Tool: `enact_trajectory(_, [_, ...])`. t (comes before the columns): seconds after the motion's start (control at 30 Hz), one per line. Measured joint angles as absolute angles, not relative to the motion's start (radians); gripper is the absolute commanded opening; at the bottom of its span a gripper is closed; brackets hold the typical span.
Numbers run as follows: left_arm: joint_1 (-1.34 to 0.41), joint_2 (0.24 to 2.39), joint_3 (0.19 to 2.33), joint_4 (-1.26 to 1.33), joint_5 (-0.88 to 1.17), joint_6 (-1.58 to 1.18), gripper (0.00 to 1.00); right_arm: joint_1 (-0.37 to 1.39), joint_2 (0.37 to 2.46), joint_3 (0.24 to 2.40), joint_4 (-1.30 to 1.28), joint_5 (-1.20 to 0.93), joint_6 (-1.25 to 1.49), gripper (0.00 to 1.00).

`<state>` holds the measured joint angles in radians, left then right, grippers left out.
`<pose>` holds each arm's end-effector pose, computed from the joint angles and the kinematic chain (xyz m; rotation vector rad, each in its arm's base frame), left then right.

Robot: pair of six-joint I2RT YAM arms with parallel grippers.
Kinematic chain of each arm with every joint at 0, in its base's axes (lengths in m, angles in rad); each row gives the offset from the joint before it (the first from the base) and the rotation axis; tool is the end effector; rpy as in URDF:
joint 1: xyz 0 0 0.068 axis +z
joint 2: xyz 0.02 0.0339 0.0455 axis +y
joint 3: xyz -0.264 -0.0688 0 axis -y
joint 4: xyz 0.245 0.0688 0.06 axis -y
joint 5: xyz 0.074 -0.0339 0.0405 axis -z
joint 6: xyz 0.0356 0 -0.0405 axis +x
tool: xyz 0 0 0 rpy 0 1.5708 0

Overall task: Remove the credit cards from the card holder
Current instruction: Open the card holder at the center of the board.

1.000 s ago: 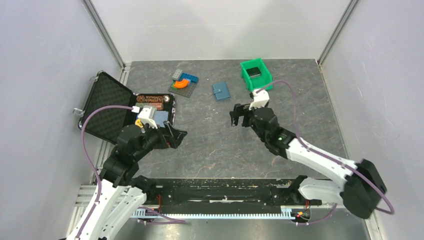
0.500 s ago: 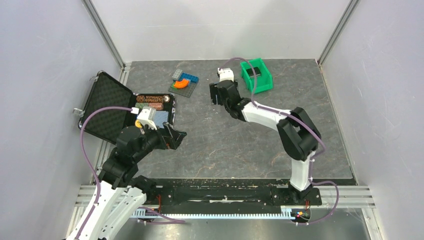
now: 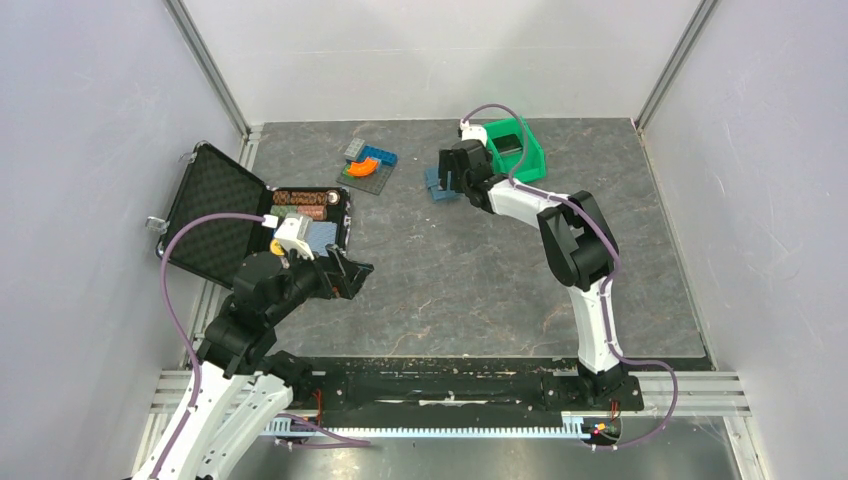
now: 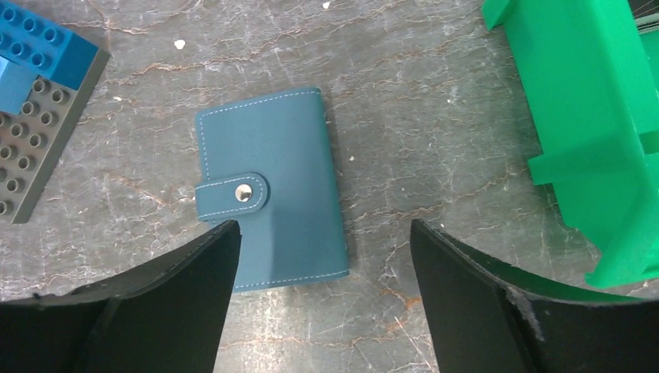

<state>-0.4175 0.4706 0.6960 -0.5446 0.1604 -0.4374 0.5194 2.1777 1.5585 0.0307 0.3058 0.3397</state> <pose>0.1016 -0.0513 0.3122 0.0939 1.9511 -0.7269 0.4348 0.2362 0.1771 -0.0162 2.1336 0.1757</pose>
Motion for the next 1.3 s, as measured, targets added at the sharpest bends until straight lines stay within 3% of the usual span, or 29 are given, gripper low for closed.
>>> enact_trajectory(0.13, [-0.418,0.471,0.693,-0.545,0.16,-0.437,1.0,0.503,2.193,1.57,0.027,0.264,0.325,0.69])
enact_trajectory(0.53, [-0.418,0.473,0.692,-0.545,0.161,-0.437,1.0,0.486,2.261,1.592,0.031,0.155,0.345,0.53])
enact_trajectory(1.0, [-0.418,0.475,0.686,-0.545,0.161,-0.437,1.0,0.477,2.215,1.49,0.117,0.048,0.331,0.01])
enact_trajectory(1.3, [-0.418,0.493,0.684,-0.544,0.161,-0.437,1.0,0.478,2.031,1.224,0.151,-0.094,0.223,0.0])
